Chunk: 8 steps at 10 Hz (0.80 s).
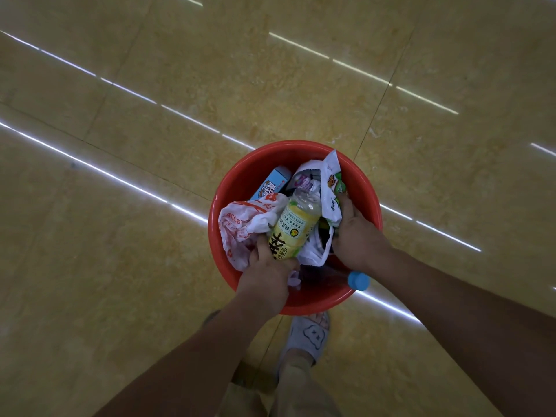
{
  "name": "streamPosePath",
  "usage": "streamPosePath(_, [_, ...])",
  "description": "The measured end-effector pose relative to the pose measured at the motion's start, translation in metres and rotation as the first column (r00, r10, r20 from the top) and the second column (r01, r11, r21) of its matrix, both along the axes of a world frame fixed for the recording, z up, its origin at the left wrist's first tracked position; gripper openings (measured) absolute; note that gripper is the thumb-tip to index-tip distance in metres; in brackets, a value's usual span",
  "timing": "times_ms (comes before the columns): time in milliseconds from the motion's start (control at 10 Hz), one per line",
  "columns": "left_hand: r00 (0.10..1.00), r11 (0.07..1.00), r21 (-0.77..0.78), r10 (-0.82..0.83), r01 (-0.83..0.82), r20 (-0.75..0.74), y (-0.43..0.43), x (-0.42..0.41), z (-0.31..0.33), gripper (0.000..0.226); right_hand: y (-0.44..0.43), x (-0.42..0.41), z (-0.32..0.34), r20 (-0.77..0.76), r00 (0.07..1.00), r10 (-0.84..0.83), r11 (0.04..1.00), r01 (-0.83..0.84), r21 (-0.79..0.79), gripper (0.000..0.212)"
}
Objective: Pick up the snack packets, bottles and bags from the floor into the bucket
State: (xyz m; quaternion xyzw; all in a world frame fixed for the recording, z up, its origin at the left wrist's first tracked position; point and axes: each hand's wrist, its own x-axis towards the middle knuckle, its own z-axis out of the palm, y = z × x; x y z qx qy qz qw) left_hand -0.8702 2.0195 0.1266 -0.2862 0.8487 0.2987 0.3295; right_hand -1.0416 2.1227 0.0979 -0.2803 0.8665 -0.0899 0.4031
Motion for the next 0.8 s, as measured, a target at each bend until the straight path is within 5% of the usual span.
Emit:
streamPosePath(200, [1.000,1.000,0.005,-0.026,0.026,0.013,0.000,-0.001,0.002,0.042,0.005,-0.002,0.013,0.013,1.000,-0.026,0.999,0.025,0.036,0.087])
streamPosePath(400, [0.997,0.999,0.032,-0.026,0.028,-0.072,-0.006,0.004,0.003,0.062,0.021,-0.001,0.027,-0.028,0.999,-0.020,1.000,0.019,-0.009,0.057])
streamPosePath(600, [0.982,0.986,0.114,0.135,-0.120,-0.133,0.000,0.007,0.018,0.075,0.030,0.007,0.045,-0.052,0.997,-0.051,0.995,0.046,-0.086,0.054])
streamPosePath(800, [0.856,0.970,0.076,0.238,-0.229,-0.459,0.007,0.031,0.012,0.064,0.040,0.013,0.077,-0.069,0.985,-0.159,0.970,0.143,-0.196,0.052])
